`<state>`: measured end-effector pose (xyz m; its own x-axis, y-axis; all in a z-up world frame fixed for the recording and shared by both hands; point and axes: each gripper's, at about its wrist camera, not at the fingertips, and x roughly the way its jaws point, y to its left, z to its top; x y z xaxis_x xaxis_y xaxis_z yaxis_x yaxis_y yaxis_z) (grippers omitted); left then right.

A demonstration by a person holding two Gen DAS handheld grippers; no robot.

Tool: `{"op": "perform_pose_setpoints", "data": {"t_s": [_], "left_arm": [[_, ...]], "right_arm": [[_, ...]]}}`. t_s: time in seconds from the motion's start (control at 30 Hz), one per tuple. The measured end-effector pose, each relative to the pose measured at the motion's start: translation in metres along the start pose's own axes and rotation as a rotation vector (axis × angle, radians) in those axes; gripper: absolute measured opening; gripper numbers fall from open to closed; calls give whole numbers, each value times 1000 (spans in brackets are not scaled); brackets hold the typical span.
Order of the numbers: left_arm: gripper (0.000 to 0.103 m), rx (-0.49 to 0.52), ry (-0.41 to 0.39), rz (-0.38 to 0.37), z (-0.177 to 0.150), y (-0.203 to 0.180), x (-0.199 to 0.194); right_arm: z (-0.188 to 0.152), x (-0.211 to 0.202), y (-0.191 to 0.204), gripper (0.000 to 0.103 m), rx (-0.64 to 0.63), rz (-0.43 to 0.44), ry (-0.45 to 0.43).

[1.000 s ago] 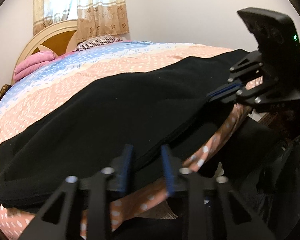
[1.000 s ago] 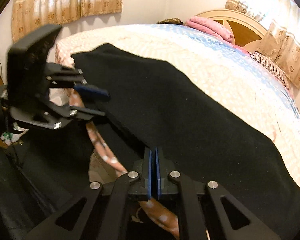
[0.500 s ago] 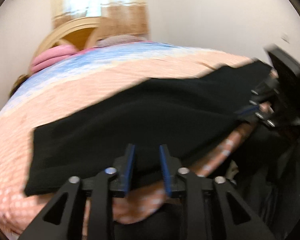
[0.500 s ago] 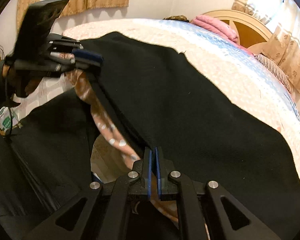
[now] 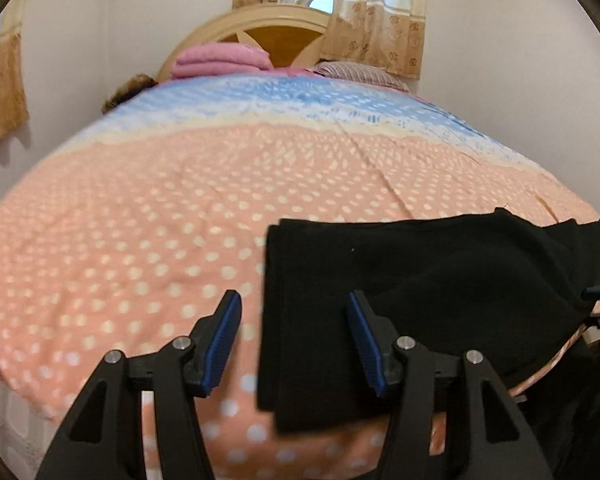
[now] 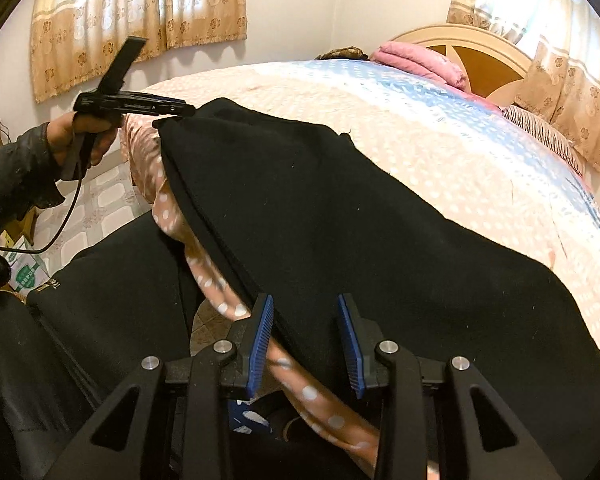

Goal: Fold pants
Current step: 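Grasp the folded pants edge with the left gripper while the right gripper grasps the other end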

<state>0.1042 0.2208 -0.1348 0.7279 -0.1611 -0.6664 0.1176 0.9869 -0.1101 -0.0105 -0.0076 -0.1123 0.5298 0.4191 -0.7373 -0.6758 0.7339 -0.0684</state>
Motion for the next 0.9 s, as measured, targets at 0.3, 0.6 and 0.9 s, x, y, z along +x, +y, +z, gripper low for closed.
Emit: {"op": "perform_pose_setpoints", "data": {"t_s": [0.3, 0.6, 0.9], "left_arm": [[22, -82, 39, -125, -4, 3, 7], [16, -160, -20, -121, -6, 24, -19], [35, -104, 12, -49, -11, 19, -8]], "right_arm": [[0, -6, -7, 35, 34, -36, -20], [5, -2, -34, 35, 137, -59, -33], [39, -3, -60, 54, 267, 53, -67]]}}
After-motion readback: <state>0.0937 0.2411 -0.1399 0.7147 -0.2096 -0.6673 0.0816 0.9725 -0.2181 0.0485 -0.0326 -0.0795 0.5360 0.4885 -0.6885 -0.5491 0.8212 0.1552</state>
